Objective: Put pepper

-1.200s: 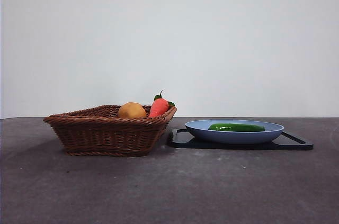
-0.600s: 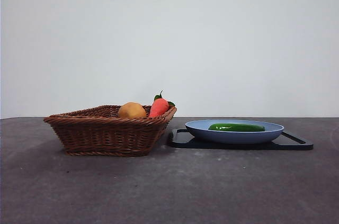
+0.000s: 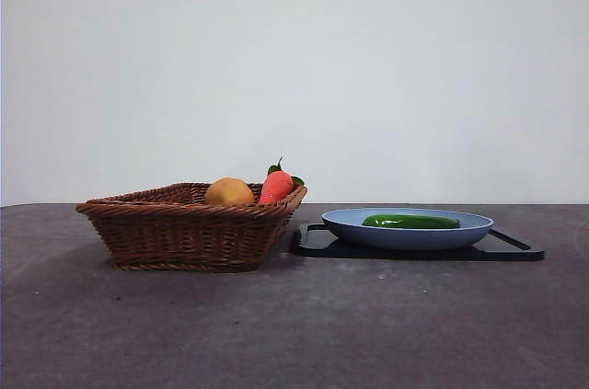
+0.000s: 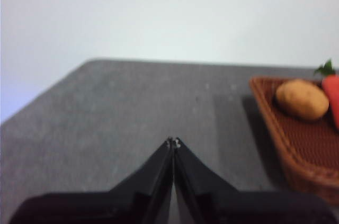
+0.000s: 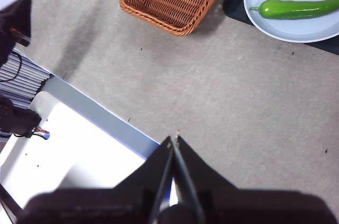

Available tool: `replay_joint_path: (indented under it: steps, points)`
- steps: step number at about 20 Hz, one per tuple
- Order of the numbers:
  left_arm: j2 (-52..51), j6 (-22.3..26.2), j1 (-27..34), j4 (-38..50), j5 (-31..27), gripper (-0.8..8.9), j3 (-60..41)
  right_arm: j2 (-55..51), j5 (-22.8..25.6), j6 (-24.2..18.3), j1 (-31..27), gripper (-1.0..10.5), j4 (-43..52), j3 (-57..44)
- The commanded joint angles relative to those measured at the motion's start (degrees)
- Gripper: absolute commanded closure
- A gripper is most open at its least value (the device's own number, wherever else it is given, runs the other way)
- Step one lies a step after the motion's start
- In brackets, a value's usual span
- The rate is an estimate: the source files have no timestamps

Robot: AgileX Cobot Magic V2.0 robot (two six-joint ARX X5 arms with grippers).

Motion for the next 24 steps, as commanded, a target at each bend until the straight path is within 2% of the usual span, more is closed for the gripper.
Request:
replay_joint_path:
  steps: [1,3,18,19,20,21,23,24]
  points:
    - [-0.2,-0.44,0.2,-2.38,0.33,8.06,-0.61,0.35,0.09,0.42,0.33,9.4,-0.94,1.09]
    - [-0.2,-1.51,0.2,-6.34,1.77,8.06,-0.61,0.35,0.09,0.42,0.33,9.4,-0.94,1.09]
    - [-0.17,-1.68,0.17,-4.79,3.1,8.06,-0.61,0.35,0.13,0.28,0.33,9.4,-0.94,1.09]
    - [-0.17,-1.68,0.17,-4.81,3.1,8.06,-0.61,0.35,0.11,-0.24,0.33,9.4,-0.9,1.09]
    - [-0.17,-1.68,0.17,-4.79,3.1,8.06,-0.61,0.33,0.42,-3.08,0.22,9.4,0.37,1.09]
    - [-0.17,-1.68,0.17,-4.79,3.1,8.06,-0.61,0.15,0.76,-4.11,-0.48,9.4,2.86,1.01]
    - [-0.17,-1.68,0.17,-4.76,3.1,8.06,-0.61,-2.99,2.1,-6.47,-4.22,9.4,10.01,-0.09]
    - [-0.17,-1.68,0.17,-4.81,3.1,8.06,-0.61,-4.72,1.14,-7.15,-6.56,9.4,14.19,-1.51]
